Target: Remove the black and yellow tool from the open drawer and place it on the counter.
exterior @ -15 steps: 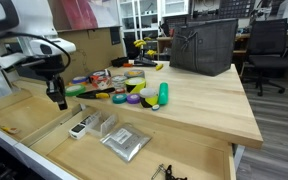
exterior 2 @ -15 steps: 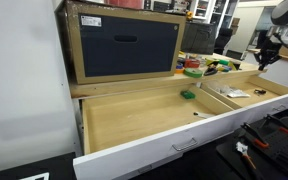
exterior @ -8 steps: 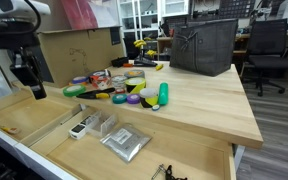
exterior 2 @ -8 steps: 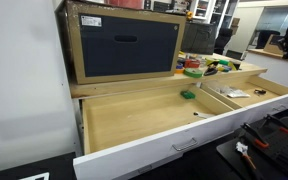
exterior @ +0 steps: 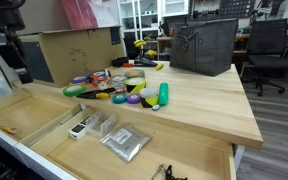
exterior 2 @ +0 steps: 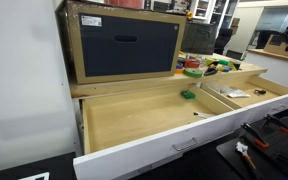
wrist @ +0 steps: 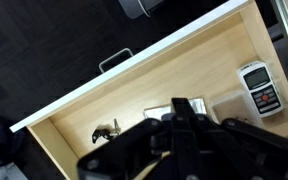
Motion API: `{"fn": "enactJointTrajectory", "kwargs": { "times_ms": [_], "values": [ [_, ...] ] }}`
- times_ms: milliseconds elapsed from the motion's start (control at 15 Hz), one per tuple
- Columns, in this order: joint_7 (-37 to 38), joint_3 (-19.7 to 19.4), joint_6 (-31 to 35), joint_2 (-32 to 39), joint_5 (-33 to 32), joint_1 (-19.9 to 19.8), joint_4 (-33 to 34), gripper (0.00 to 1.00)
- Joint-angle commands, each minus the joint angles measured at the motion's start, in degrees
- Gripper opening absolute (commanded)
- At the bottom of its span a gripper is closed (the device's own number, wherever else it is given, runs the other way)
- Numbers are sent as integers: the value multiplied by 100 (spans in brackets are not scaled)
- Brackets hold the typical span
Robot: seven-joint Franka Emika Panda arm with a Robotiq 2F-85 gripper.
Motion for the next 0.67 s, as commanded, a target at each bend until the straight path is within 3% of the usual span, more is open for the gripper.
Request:
{"fn": "enactJointTrajectory", "kwargs": {
  "times_ms": [0,600],
  "values": [
    [-572,38,-434,-131,-71,171,294,0],
    [-499,597,-1688,-438,239,838,846,0]
  ]
}}
